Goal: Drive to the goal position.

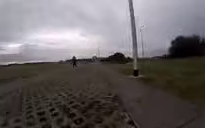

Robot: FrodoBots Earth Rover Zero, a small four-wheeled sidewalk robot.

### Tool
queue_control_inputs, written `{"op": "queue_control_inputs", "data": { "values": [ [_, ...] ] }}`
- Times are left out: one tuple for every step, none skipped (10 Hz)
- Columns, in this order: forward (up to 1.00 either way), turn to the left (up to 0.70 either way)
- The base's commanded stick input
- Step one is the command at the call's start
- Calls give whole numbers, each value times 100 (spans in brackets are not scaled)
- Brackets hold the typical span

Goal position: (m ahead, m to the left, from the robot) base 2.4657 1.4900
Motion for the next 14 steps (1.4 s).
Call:
{"op": "queue_control_inputs", "data": {
  "values": [
    [85, -26],
    [85, -33],
    [85, -26],
    [85, -18],
    [85, -11],
    [85, -3],
    [85, 0],
    [85, 0],
    [85, 0],
    [85, 0],
    [85, 0],
    [80, -12],
    [73, -28],
    [70, -35]
  ]
}}
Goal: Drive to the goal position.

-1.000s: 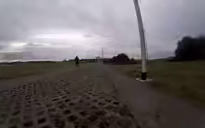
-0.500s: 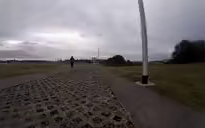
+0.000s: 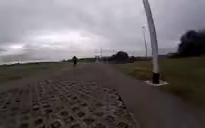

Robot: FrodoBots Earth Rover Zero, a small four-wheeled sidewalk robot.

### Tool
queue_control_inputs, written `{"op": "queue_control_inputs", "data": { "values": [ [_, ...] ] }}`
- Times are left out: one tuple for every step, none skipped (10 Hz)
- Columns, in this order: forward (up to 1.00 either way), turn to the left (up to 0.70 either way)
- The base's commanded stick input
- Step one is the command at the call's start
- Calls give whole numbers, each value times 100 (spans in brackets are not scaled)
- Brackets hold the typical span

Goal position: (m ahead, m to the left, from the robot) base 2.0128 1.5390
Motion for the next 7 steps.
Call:
{"op": "queue_control_inputs", "data": {
  "values": [
    [70, -35],
    [70, -35],
    [70, -35],
    [70, -35],
    [70, -35],
    [70, -35],
    [70, -35]
  ]
}}
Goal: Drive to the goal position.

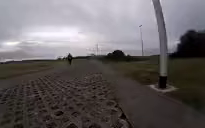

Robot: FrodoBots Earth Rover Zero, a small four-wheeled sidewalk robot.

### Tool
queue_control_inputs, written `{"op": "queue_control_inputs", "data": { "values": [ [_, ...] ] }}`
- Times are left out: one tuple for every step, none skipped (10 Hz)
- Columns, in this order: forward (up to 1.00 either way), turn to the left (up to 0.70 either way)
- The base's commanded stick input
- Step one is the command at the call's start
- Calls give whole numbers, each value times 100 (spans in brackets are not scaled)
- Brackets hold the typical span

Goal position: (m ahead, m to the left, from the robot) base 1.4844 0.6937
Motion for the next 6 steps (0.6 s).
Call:
{"op": "queue_control_inputs", "data": {
  "values": [
    [70, -27],
    [70, -16],
    [70, -6],
    [70, 0],
    [70, 0],
    [70, 0]
  ]
}}
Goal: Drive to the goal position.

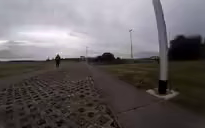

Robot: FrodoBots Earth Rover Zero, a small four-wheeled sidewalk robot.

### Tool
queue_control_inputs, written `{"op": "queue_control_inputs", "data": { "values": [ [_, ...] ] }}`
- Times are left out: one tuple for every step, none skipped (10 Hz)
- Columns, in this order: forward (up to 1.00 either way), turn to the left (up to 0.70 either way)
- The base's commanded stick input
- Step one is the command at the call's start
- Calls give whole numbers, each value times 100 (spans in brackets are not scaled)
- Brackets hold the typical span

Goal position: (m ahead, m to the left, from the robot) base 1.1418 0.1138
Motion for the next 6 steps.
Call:
{"op": "queue_control_inputs", "data": {
  "values": [
    [70, 0],
    [70, -1],
    [70, -15],
    [70, -29],
    [70, -35],
    [70, -35]
  ]
}}
